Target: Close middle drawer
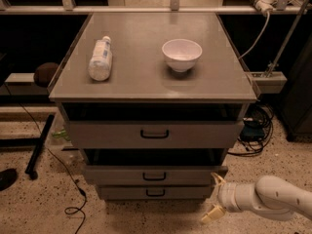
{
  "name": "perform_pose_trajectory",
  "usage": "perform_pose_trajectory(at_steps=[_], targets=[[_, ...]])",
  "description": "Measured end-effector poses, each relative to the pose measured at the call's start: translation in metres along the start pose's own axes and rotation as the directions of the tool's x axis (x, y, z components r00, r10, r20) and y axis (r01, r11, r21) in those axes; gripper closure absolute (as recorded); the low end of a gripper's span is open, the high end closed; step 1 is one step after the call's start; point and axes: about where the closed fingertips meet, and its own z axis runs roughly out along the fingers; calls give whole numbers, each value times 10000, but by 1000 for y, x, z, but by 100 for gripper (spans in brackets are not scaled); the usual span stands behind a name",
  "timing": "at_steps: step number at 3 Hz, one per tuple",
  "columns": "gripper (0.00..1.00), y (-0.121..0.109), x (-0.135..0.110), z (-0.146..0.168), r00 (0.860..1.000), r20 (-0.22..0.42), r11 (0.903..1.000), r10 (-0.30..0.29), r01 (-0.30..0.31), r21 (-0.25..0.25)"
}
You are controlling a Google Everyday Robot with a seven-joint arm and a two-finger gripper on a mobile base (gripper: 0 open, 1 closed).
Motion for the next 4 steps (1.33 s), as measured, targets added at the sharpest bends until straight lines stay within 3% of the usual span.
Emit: perform_pose_trajectory(at_steps=[1, 2, 3, 4], targets=[[19, -31, 6, 14, 9994, 109, 9994, 338, -339, 92], [15, -53, 8, 23, 9987, 150, 9987, 478, -480, 171], [0, -63, 11, 22, 9976, 332, 9978, 601, -609, 243], [0, -62, 11, 21, 9976, 331, 9979, 600, -609, 243]])
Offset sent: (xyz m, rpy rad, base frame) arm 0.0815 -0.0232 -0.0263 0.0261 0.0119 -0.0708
